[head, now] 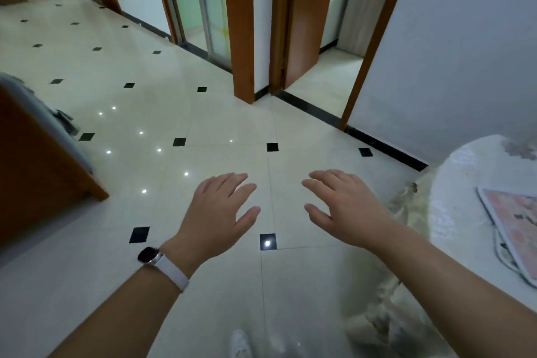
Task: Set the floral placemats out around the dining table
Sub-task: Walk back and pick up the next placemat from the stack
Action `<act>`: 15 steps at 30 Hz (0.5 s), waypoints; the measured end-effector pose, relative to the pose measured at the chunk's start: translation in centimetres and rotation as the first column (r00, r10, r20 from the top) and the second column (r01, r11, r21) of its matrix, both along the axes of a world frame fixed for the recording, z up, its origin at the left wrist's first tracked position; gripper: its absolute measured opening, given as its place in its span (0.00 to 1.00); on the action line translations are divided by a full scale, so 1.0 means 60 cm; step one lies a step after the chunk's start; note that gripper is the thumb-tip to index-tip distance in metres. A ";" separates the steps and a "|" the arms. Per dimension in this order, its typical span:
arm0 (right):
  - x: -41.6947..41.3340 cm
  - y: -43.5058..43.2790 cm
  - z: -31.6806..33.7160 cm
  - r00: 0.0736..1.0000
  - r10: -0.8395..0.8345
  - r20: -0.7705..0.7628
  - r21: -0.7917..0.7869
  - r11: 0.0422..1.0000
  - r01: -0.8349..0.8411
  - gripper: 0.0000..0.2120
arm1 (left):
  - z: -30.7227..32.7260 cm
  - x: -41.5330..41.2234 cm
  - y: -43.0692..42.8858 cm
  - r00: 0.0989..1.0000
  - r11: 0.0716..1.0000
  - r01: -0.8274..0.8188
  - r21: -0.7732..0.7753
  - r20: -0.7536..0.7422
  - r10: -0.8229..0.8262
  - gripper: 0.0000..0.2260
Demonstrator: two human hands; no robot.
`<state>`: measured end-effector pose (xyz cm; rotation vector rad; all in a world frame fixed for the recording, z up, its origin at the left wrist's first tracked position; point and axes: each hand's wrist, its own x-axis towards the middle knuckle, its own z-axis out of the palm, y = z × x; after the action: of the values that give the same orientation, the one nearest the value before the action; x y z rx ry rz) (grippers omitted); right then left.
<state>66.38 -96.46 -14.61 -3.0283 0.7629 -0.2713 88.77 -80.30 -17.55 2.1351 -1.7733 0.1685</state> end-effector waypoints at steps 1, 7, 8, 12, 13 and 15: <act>0.014 -0.009 0.005 1.000 -0.022 0.000 -0.002 1.000 0.022 0.22 | 0.003 0.025 -0.022 1.000 1.000 0.025 -0.005 0.013 -0.025 0.21; 0.049 -0.052 0.009 0.987 -0.159 -0.024 0.007 0.987 0.159 0.23 | -0.005 0.097 -0.125 0.986 0.986 0.161 -0.035 0.056 -0.159 0.19; 0.052 -0.063 0.012 0.984 -0.174 -0.023 0.006 0.985 0.174 0.23 | -0.007 0.103 -0.141 0.983 0.984 0.177 -0.028 0.056 -0.175 0.19; 0.063 -0.108 0.019 0.976 -0.213 0.038 0.003 0.977 0.213 0.24 | -0.013 0.113 -0.214 0.979 0.979 0.203 -0.004 0.014 -0.203 0.19; 0.066 -0.122 0.019 0.975 -0.218 0.052 0.004 0.976 0.218 0.24 | -0.013 0.112 -0.235 0.977 0.977 0.213 -0.007 0.005 -0.213 0.19; 0.072 -0.156 0.015 0.971 -0.234 0.045 0.024 0.972 0.233 0.24 | -0.017 0.109 -0.274 0.971 0.971 0.237 -0.005 -0.005 -0.237 0.19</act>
<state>70.70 -105.82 -13.70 -2.9013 1.1128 -0.3353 95.31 -96.74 -18.59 1.8976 -2.0037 0.1045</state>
